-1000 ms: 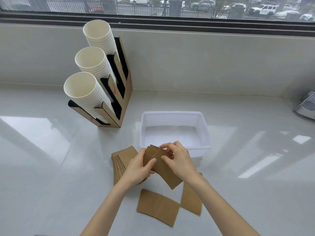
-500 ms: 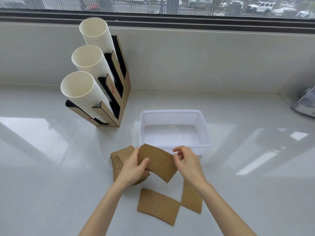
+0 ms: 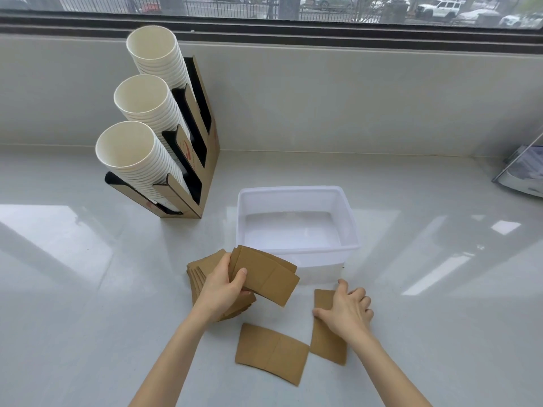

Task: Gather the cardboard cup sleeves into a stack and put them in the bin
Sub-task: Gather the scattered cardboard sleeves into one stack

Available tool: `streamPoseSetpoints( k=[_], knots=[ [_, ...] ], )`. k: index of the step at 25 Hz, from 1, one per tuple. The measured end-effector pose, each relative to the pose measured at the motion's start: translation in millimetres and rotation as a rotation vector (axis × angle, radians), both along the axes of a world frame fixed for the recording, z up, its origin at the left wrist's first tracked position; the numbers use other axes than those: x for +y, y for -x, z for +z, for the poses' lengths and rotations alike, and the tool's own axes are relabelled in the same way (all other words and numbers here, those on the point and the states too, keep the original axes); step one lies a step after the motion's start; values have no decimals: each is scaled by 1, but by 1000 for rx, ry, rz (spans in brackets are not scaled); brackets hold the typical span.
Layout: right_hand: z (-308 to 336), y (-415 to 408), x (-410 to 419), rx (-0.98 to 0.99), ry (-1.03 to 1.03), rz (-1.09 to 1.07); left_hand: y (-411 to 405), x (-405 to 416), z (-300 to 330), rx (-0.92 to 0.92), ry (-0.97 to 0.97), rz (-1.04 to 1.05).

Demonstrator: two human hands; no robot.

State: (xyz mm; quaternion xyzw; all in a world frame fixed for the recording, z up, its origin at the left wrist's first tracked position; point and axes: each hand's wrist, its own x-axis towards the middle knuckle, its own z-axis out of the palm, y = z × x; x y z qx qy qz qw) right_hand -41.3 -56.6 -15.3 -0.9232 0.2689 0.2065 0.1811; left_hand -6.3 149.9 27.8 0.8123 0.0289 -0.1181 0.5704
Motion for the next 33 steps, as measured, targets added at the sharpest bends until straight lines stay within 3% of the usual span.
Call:
streamPoseSetpoints(
  k=[10, 18, 25, 30, 33],
  knots=[
    [14, -3, -9, -384, -484, -178, 3, 2, 3, -15, 13, 24],
    [50, -20, 4, -509, -650, 7, 1, 2, -3, 5, 8, 7],
    [63, -36, 44, -556, -623, 257, 3, -2, -4, 24, -9, 5],
    [63, -42, 60, -582, -592, 305, 8, -5, -1, 65, 136, 15],
    [64, -44, 64, -591, -578, 326, 10, -4, -1, 30, 94, -19]
  ],
)
